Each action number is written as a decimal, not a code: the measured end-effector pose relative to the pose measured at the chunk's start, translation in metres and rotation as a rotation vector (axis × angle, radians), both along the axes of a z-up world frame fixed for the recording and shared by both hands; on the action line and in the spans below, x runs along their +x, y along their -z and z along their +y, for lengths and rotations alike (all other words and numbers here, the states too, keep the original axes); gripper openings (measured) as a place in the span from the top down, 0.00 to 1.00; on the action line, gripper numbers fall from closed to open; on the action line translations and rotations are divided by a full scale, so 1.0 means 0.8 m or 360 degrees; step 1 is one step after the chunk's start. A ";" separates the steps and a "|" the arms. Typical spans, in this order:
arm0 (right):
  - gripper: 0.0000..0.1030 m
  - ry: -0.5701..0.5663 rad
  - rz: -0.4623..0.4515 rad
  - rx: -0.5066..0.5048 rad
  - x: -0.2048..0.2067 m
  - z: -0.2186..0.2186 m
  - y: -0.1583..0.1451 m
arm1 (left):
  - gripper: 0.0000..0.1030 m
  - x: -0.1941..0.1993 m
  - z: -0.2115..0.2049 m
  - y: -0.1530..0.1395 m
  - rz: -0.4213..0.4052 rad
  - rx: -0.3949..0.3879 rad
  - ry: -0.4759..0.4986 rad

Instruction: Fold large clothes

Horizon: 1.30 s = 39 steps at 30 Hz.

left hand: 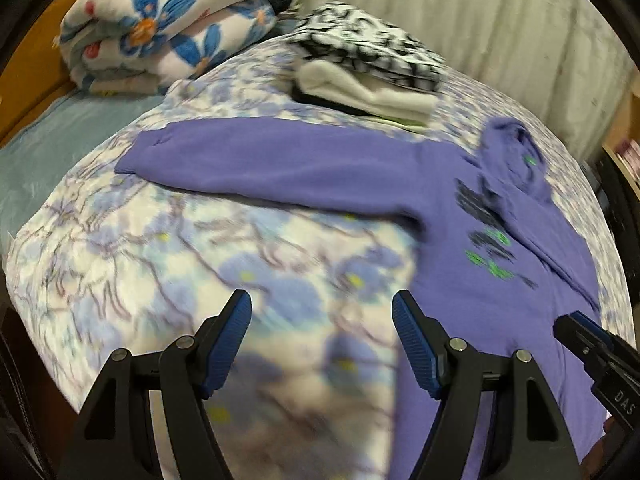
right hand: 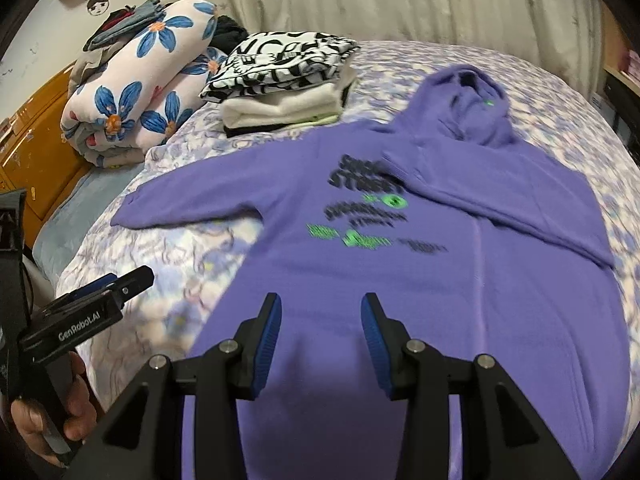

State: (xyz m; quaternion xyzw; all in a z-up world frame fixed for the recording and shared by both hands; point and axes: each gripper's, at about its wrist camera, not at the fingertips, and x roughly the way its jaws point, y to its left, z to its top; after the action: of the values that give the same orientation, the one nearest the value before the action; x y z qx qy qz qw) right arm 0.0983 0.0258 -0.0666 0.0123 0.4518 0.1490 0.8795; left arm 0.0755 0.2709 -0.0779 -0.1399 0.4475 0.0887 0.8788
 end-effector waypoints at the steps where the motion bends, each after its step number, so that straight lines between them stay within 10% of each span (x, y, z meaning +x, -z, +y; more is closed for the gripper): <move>1: 0.60 -0.0005 -0.0003 0.0002 0.008 0.006 0.002 | 0.31 0.010 0.016 0.006 0.0005 -0.0046 -0.0022; 21: 0.60 -0.0054 0.0087 0.0075 0.130 0.087 0.063 | 0.31 0.140 0.219 0.101 0.0016 -0.0595 -0.0447; 23: 0.60 -0.0051 0.0127 0.0094 0.130 0.085 0.072 | 0.40 0.148 0.218 0.102 -0.0002 -0.0521 -0.0486; 27: 0.60 -0.0051 0.0183 0.0115 0.125 0.076 0.083 | 0.92 0.161 0.197 0.087 -0.0003 -0.0205 -0.0513; 33: 0.60 0.0001 0.0152 0.0196 0.115 0.041 0.070 | 0.94 0.156 0.124 0.008 -0.0209 0.0064 -0.0391; 39: 0.60 0.0114 0.0098 0.0316 0.101 -0.021 0.050 | 0.94 0.154 -0.032 -0.080 -0.0433 0.0104 0.0056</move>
State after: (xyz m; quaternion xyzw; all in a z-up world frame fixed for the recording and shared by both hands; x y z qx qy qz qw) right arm 0.1788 0.0090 -0.1064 0.1200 0.4608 0.1609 0.8645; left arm 0.1985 0.2457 -0.0137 -0.1142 0.3235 0.0680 0.9369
